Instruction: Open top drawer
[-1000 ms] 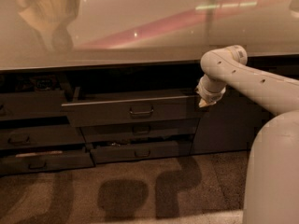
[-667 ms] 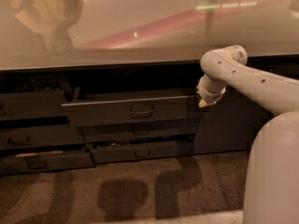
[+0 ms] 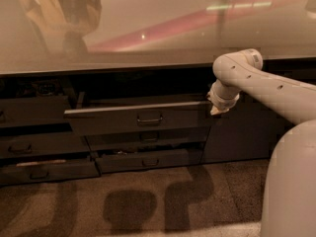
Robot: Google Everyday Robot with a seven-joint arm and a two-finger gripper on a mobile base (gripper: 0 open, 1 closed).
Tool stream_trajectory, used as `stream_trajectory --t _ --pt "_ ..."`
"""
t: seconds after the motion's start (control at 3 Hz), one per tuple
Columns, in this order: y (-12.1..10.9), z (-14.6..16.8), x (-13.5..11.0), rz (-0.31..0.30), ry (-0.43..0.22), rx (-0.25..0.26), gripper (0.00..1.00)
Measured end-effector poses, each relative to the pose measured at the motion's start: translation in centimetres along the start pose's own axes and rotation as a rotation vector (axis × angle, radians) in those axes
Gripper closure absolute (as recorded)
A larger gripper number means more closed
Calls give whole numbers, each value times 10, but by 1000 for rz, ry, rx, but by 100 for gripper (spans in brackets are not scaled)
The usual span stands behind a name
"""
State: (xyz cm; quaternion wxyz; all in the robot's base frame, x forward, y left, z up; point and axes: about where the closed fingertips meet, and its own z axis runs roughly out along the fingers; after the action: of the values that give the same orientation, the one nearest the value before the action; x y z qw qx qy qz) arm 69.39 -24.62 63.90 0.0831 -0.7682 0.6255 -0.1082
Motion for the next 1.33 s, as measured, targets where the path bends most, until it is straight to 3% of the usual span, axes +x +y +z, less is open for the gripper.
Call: stream_trajectory --t 1.33 --pt "16 -4 -2 -12 -6 -3 100"
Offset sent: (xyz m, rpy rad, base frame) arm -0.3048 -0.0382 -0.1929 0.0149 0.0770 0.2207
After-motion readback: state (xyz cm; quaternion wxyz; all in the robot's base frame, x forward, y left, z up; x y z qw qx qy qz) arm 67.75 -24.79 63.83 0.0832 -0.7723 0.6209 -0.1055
